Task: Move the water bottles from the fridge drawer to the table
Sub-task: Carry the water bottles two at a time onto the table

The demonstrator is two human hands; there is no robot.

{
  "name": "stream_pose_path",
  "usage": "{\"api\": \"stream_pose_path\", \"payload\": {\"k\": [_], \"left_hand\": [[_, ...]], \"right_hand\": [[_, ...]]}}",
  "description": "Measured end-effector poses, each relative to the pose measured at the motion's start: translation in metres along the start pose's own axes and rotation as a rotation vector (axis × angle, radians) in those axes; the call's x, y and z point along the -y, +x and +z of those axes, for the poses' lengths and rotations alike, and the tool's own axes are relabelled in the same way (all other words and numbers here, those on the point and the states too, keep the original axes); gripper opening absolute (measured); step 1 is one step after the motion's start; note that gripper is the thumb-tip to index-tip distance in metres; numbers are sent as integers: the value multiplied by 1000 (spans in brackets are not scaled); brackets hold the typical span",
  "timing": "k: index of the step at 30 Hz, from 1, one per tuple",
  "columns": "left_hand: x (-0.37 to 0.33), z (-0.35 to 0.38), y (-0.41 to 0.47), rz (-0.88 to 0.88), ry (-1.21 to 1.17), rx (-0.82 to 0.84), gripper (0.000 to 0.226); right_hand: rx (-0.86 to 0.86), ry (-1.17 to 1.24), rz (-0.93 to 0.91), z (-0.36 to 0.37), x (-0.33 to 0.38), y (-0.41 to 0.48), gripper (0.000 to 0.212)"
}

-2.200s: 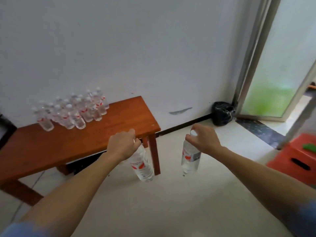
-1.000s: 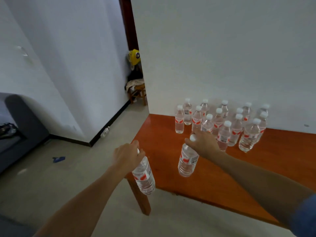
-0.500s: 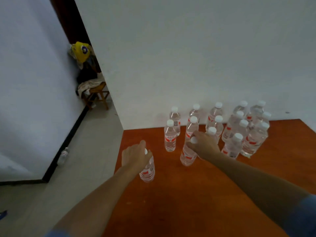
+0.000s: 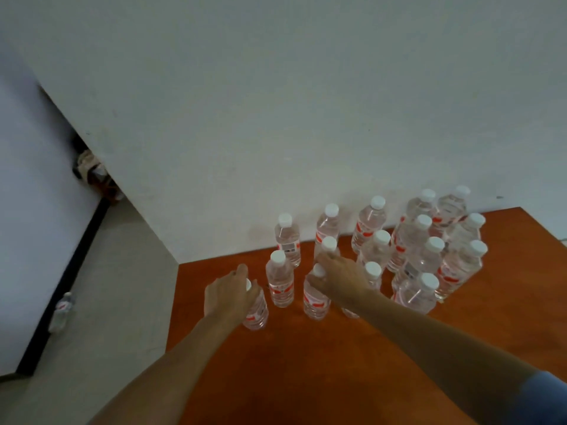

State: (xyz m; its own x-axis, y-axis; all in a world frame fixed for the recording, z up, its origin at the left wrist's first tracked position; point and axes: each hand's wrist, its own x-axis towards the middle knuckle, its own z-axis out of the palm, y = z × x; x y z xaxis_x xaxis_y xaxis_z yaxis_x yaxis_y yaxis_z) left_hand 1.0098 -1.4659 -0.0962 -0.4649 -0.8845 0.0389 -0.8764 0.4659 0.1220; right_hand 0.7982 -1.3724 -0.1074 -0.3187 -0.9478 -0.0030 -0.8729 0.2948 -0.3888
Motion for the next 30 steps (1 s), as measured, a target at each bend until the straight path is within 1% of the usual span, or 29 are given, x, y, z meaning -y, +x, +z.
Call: {"api": "stream_pose_path", "payload": {"k": [4,10,12,14,15,17,20,24,30], "left_hand": [[1,9,9,18,-13,12,28],[9,9,6,82,-68,44,32],[13,4,4,104,-35,73,38],[18,-5,0,136,-5,47,46],[20,-11,-2,163,4,5,48],[21,-28,-8,251,-15,-83,47],[7,-48,-26,406,-77,-126,37],[-35,-59,-70,605,-154,-69,20],[-136,-57,-147,949,-125,77,19]], "right_hand": [[-10,-43,-18,7,-4,-2,47],[-42,-1,-1,14,0,-13,53],[-20,-5,45,8,5,-20,63],[-39,-24,100,5,9,-35,76],[-66,-44,136,3,11,-45,75],[-117,-51,215,-3,16,-72,62],[-98,-163,286,-10,20,-123,44],[-84,-259,486,-26,14,-201,34],[-167,-293,791,-67,-18,-353,37]]}}
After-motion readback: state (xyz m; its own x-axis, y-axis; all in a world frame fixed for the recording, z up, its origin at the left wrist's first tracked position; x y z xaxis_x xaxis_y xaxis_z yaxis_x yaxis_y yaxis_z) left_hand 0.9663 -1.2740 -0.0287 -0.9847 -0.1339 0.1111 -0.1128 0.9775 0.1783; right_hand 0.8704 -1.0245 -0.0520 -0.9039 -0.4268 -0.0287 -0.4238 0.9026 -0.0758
